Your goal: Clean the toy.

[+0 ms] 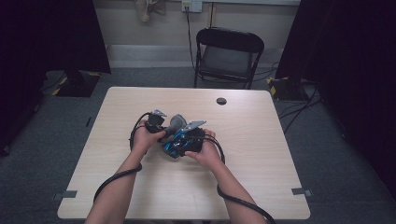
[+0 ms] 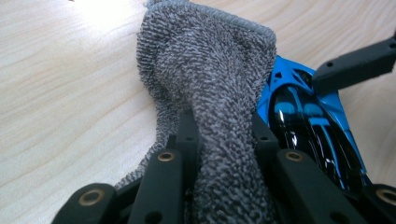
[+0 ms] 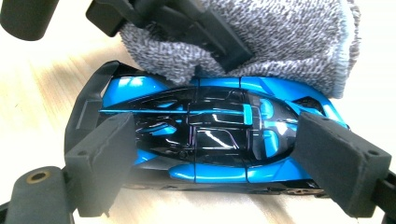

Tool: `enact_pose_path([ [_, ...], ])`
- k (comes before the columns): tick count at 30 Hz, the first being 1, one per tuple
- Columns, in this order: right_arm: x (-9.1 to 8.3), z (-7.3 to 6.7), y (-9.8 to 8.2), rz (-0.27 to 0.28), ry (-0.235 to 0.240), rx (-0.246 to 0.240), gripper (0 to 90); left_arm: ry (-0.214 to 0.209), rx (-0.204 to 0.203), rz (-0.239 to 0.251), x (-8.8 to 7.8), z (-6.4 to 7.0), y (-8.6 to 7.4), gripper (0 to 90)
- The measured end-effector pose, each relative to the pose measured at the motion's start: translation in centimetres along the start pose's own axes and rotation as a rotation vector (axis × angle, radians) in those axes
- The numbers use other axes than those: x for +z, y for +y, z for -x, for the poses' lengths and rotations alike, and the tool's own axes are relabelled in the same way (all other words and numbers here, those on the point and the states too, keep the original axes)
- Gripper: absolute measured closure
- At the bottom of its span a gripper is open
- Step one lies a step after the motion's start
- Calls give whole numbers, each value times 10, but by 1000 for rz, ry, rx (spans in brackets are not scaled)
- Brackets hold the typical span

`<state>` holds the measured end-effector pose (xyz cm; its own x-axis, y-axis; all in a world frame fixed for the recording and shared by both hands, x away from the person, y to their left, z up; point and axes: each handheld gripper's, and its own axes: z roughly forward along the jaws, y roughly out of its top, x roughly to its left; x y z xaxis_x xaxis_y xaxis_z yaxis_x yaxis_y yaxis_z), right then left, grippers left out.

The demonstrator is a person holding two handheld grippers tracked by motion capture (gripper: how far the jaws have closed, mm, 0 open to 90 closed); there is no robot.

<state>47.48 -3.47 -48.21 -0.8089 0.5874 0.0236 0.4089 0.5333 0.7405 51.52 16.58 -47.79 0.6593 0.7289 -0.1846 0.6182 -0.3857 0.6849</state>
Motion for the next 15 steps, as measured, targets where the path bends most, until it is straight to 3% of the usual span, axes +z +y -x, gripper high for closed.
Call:
enact_pose_path([
  [15,0,0,0,-3,0,-1,129,-17,10,-28,-17,-2,-13,721],
])
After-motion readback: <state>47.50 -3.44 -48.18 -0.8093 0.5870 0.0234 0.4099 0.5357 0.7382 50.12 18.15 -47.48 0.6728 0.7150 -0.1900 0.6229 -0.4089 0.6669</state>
